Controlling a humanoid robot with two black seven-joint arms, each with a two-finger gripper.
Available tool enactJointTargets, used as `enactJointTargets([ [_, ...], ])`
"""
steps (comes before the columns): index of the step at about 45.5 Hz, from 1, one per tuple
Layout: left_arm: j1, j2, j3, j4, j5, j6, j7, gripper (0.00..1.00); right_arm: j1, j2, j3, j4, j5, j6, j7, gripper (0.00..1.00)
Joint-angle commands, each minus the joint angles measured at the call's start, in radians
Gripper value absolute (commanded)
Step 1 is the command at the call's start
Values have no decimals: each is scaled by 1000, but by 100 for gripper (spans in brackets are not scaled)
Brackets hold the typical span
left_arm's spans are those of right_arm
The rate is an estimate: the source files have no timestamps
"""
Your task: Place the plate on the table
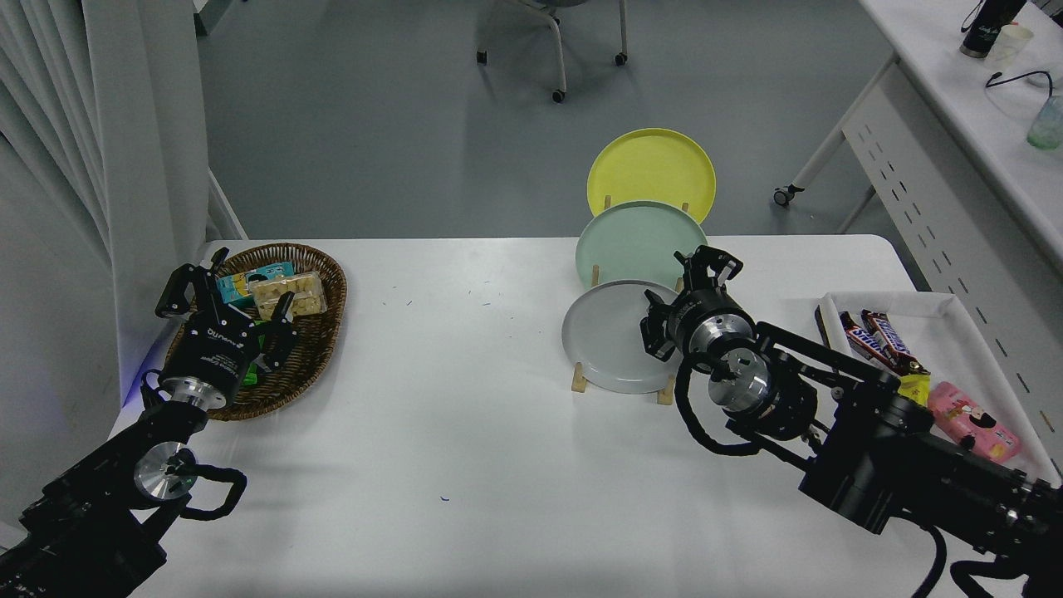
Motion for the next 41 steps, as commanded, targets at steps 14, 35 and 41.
enactJointTargets([
  [14,0,0,1,0,0,1,0,98,-2,6,2,-8,0,2,1,46],
  [35,0,0,-1,0,0,1,0,98,-14,4,4,-3,2,5,0,27],
  [41,0,0,-1,0,0,0,0,98,-14,4,5,-1,2,8,-3,19],
])
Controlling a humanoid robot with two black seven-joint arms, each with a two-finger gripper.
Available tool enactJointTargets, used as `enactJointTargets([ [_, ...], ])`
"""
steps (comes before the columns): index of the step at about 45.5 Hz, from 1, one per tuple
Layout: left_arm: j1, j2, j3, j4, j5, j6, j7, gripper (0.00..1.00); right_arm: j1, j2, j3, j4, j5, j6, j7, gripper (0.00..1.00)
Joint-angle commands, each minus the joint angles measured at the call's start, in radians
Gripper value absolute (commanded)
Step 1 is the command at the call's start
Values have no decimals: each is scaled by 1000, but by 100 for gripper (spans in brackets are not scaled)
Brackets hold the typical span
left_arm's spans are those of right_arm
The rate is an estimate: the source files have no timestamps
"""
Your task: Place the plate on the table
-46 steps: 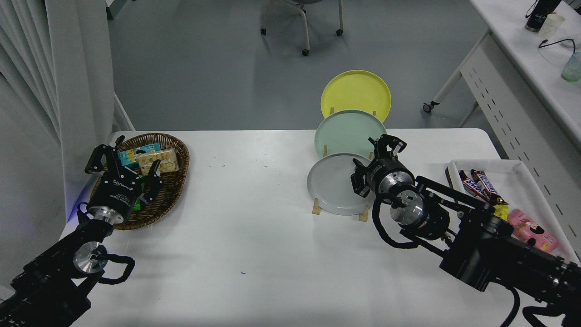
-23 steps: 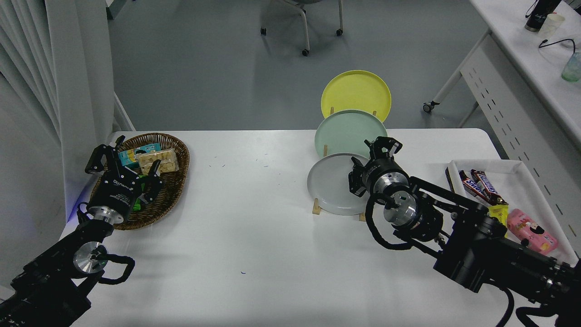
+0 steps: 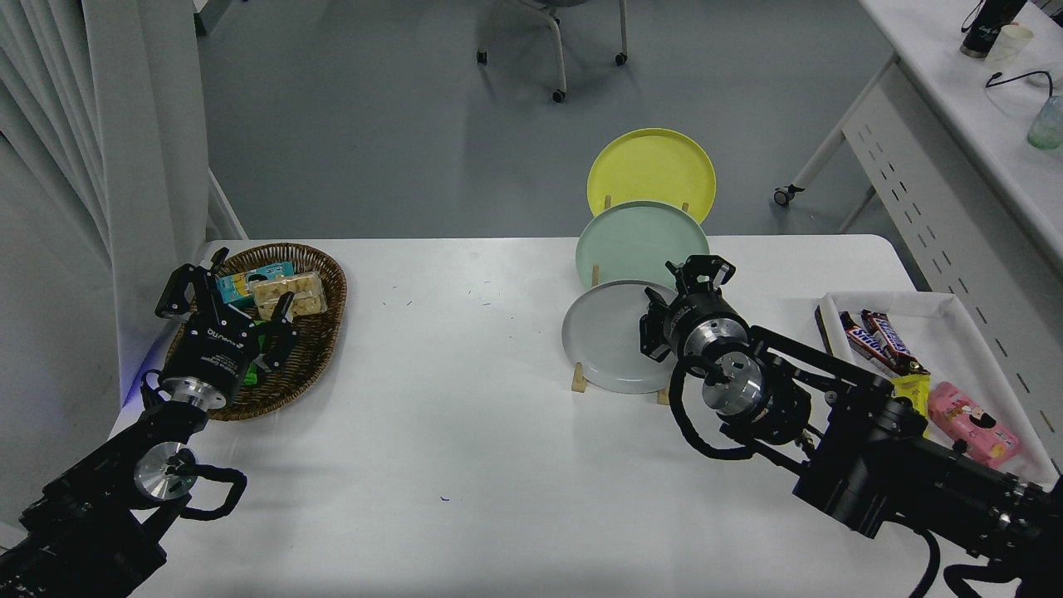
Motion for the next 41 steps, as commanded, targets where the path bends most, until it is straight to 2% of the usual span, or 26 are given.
enactJointTargets([
  [1,-1,0,1,-1,0,1,0,98,-2,2,1,1,1,4,-4,19],
  [7,0,0,1,0,0,-1,0,98,-2,2,1,1,1,4,-4,16],
  [14,0,0,-1,0,0,1,0,98,-2,2,1,1,1,4,-5,6],
  [16,0,0,1,0,0,-1,0,98,-2,2,1,1,1,5,-5,0],
  [41,0,0,1,0,0,-1,0,98,27,21,-4,24,2,57,-11,0],
])
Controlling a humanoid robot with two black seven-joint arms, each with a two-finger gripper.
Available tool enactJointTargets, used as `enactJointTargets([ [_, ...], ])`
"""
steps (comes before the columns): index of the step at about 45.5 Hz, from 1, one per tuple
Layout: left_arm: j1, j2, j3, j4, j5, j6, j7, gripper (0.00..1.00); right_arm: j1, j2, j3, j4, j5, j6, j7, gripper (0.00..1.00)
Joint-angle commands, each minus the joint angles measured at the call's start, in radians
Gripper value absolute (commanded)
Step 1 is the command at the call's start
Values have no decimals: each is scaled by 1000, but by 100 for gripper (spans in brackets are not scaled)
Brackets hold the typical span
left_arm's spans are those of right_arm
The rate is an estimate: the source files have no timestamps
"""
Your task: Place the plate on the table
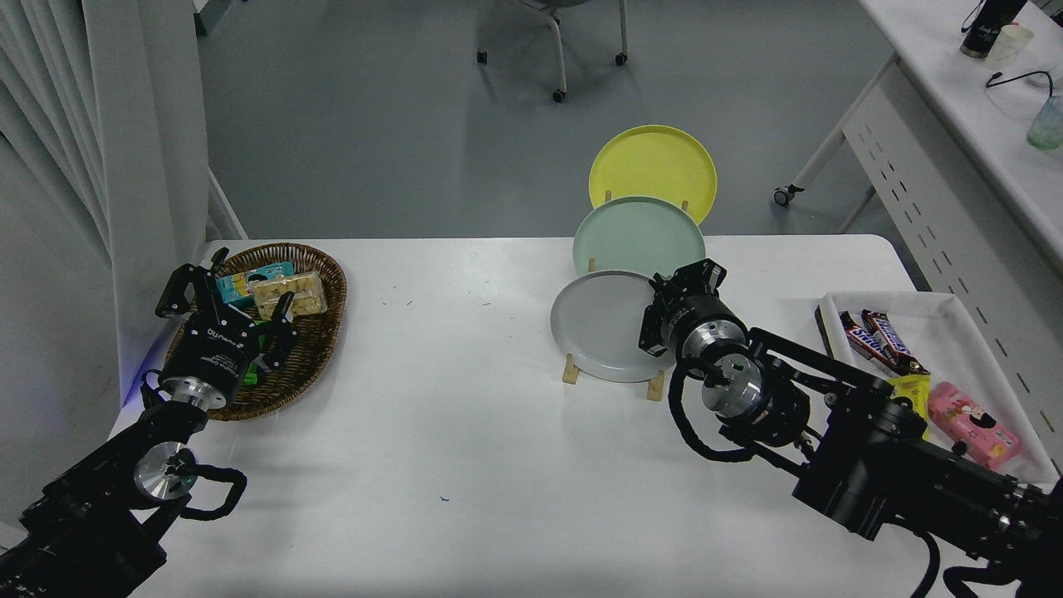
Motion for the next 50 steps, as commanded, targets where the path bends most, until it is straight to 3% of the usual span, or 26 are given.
enactJointTargets([
  [1,0,0,-1,0,0,-1,0,98,20,15,-3,11,1,26,-4,0],
  [25,0,0,-1,0,0,-1,0,98,161,24,-17,30,1,55,-18,0],
  [35,-1,0,-1,0,0,1,0,98,203,13,-11,25,-6,79,-90,0],
  [43,0,0,-1,0,0,1,0,98,241,2,4,28,2,78,-95,0],
  [50,0,0,-1,0,0,1,0,98,272,-2,46,31,80,78,-98,0],
])
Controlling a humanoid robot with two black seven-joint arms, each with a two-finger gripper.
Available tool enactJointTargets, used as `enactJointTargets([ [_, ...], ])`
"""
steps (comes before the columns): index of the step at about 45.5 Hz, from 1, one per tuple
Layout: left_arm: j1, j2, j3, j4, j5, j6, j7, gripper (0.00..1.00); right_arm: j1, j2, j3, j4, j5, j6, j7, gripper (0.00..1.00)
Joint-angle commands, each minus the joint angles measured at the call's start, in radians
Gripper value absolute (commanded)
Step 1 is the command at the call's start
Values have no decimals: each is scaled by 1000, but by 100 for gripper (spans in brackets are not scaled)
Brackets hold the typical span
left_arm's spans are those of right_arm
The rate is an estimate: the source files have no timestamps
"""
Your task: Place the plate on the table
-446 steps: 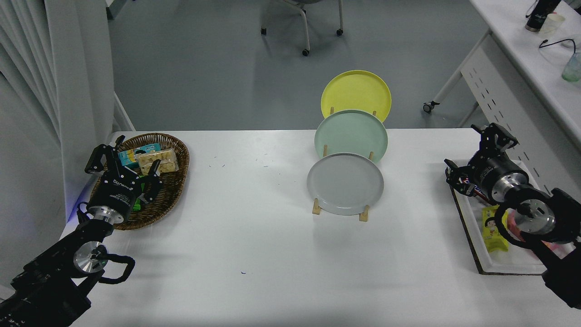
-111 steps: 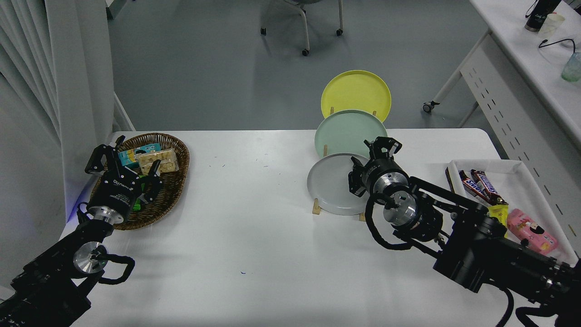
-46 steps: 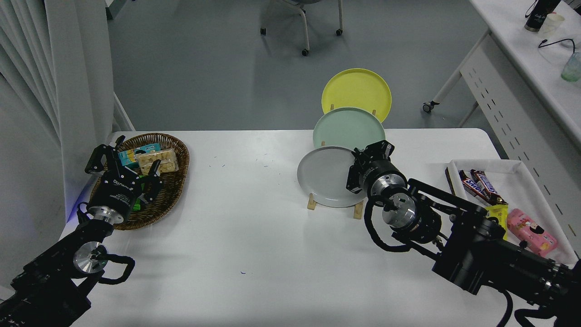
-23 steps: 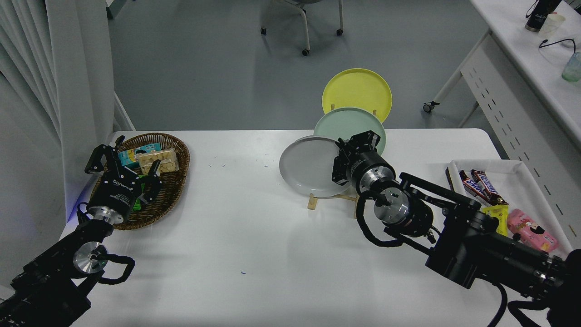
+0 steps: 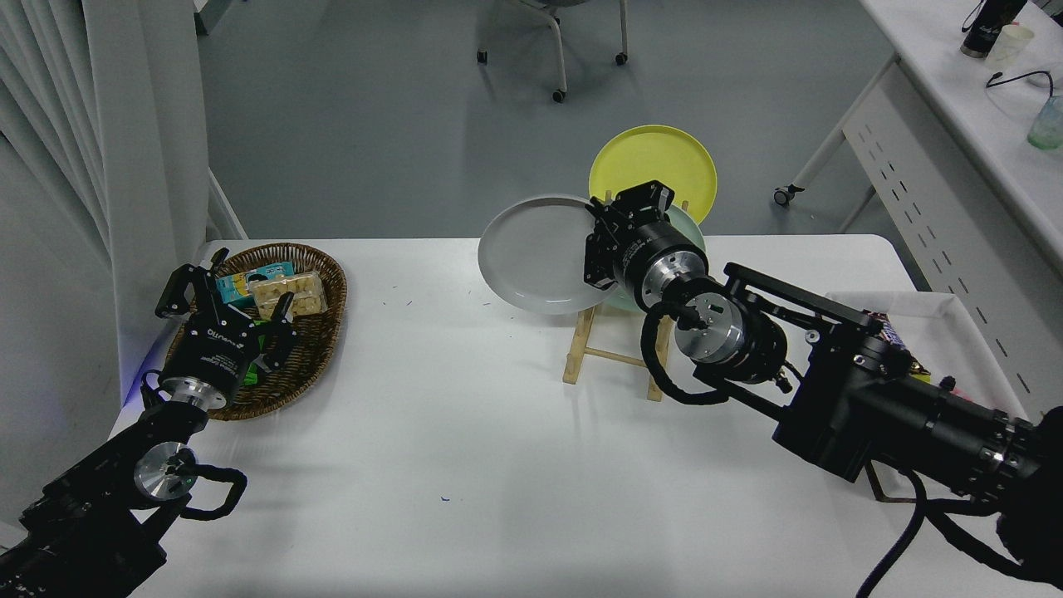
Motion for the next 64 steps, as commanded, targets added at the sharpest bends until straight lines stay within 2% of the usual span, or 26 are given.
enactJointTargets([
  [1,0,0,-1,0,0,0,0,98,54,-8,42,6,81,3,-17,0],
  [10,0,0,-1,-1,0,0,0,98,110,-6,73,3,138,-4,-20,0],
  [19,-1,0,-1,0,0,0,0,98,146,-14,74,8,285,-2,-33,0],
  [38,-1,0,-1,0,0,1,0,98,185,-36,77,94,311,84,-273,0],
  [47,0,0,-1,0,0,1,0,98,154,-37,82,95,357,96,-316,0],
  [55,-1,-2,-1,0,0,0,-2,98,125,-65,70,114,328,102,-387,0],
  [64,-1,0,-1,0,0,0,0,98,76,-115,-1,160,86,196,-534,0],
])
